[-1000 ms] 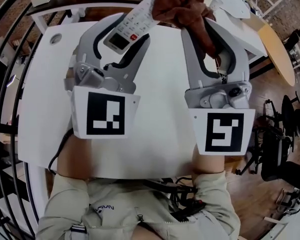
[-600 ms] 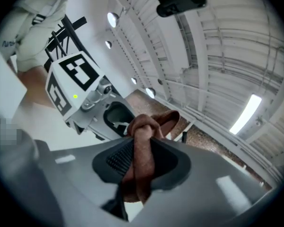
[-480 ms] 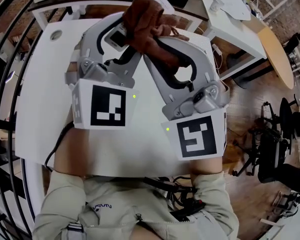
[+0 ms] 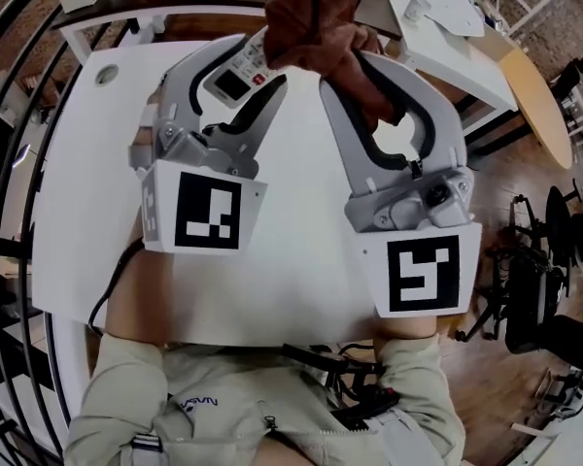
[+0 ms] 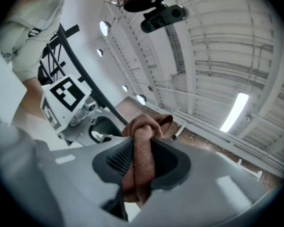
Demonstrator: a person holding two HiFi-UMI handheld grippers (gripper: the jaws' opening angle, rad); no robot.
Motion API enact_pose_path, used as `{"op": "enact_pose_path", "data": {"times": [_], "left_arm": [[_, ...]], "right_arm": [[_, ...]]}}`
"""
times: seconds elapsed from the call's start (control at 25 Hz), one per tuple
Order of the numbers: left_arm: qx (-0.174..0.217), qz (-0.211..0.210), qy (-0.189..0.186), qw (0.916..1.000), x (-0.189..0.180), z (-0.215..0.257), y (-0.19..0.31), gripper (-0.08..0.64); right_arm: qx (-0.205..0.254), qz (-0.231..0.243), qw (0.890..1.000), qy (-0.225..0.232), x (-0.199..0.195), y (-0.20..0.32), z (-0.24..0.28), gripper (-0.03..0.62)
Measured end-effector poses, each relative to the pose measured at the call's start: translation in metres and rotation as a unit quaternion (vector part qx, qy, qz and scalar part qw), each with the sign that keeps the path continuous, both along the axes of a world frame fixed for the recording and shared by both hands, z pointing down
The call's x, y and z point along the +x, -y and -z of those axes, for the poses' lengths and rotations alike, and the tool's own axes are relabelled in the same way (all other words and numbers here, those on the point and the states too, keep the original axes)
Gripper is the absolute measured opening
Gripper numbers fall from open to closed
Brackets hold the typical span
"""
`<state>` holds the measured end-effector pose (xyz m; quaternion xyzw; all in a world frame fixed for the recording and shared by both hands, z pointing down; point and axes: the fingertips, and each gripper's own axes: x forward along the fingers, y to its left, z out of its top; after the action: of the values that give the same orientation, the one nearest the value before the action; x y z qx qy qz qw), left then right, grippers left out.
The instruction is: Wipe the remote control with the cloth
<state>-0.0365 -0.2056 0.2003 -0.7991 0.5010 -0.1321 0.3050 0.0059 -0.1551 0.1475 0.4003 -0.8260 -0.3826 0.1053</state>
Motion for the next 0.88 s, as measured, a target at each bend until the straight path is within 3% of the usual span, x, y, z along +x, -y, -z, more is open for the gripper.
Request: {"op": "enact_pose_path", "data": {"times": [0.12,0.28,0.44,0.64,0.88], "left_arm": [[0.001,-0.01,-0.003,0.9999,0.004,0.001,-0.003,0.242],[0.017,-0.006,0.028,0.9994,0.015,-0.003,-0.009,0.242],[0.026,-0.002,0.06,0.9979,0.023,-0.008,-0.009,0.242],[0.023,0.005,0.061,0.9978,0.02,-0.011,-0.006,0.242],[0.022,0.006,0.061,0.9979,0.019,-0.011,-0.005,0.242]], "right_arm": [[0.037,-0.05,0.997,0.049,0.02,0.008,0.017,0.098],[0.039,-0.076,0.995,0.057,0.026,0.015,0.017,0.1],[0.022,-0.081,0.996,0.009,0.015,0.02,0.001,0.099],[-0.017,-0.049,0.997,-0.053,-0.004,0.017,-0.022,0.098],[-0.05,0.004,0.995,-0.087,-0.024,0.004,-0.039,0.098]]}}
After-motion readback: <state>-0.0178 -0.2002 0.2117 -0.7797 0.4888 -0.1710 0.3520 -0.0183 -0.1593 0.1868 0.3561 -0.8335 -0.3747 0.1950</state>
